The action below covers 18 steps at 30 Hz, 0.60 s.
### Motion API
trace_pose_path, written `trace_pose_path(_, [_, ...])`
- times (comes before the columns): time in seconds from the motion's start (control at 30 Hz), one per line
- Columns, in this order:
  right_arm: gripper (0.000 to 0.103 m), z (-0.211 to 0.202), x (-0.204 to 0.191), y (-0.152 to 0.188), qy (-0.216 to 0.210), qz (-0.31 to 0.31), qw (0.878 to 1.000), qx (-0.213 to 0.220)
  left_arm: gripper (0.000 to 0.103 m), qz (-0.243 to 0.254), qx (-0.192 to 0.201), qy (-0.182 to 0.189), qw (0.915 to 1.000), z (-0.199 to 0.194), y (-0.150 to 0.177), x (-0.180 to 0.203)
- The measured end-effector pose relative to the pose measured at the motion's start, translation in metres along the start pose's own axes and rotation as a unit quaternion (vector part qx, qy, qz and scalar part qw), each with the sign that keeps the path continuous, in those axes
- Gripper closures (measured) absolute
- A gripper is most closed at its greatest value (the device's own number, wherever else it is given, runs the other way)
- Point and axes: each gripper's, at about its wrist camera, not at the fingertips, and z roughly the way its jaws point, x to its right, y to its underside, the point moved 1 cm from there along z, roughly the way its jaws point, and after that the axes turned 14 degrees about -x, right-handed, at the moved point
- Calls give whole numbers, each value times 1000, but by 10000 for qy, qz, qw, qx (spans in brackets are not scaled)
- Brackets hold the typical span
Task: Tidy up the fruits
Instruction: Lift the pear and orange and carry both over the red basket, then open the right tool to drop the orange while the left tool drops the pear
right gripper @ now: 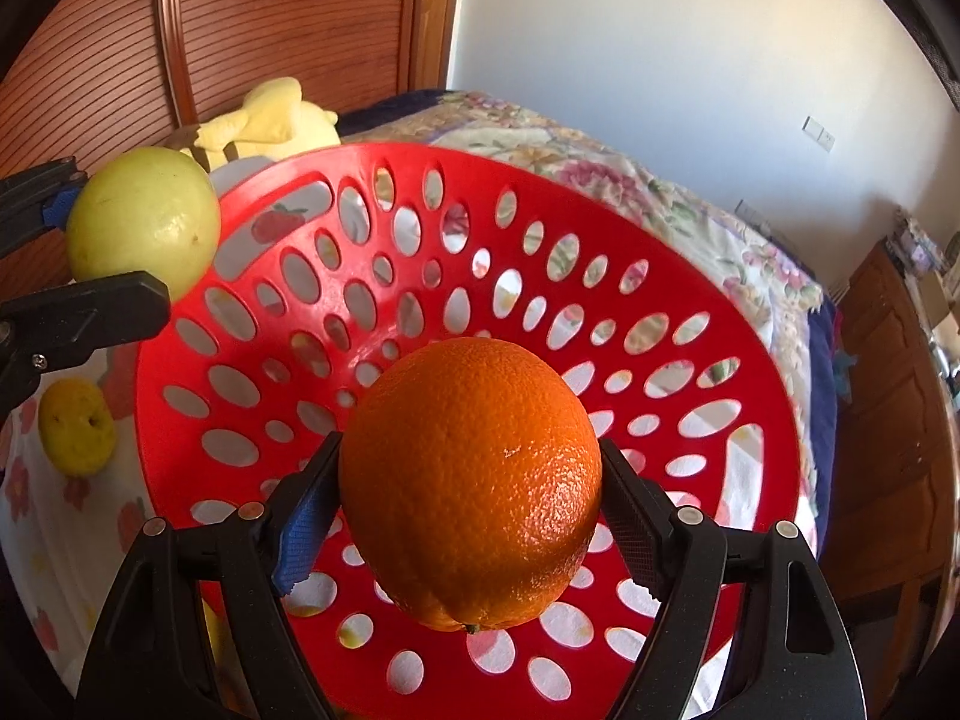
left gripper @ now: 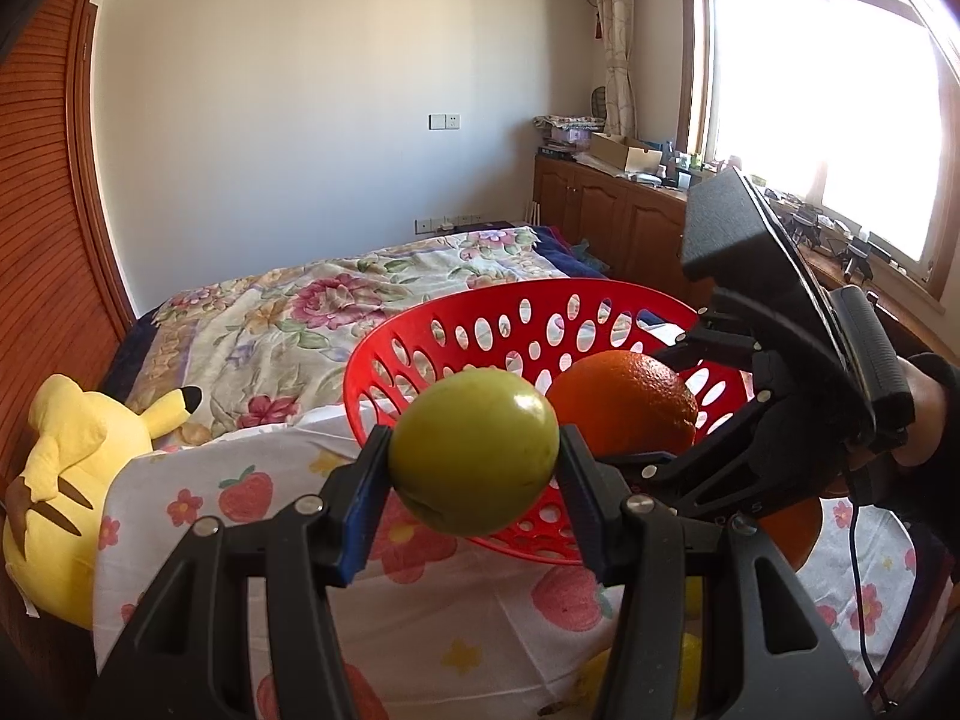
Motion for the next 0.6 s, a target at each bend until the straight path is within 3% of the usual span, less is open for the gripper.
trace_pose_path(0.1, [21,0,2,-1,26,52,10000,-26,50,74,-48,-21,10000,2,-2,4])
trace_pose_path(0.33, [20,-30,13,-5,60,233,9985,493,50,51,-116,21,9999,9,-5,9])
trace_pose_path(0.6, [19,-44,17,16,53,427,9968,679,49,140,-358,27,9993,23,-6,21])
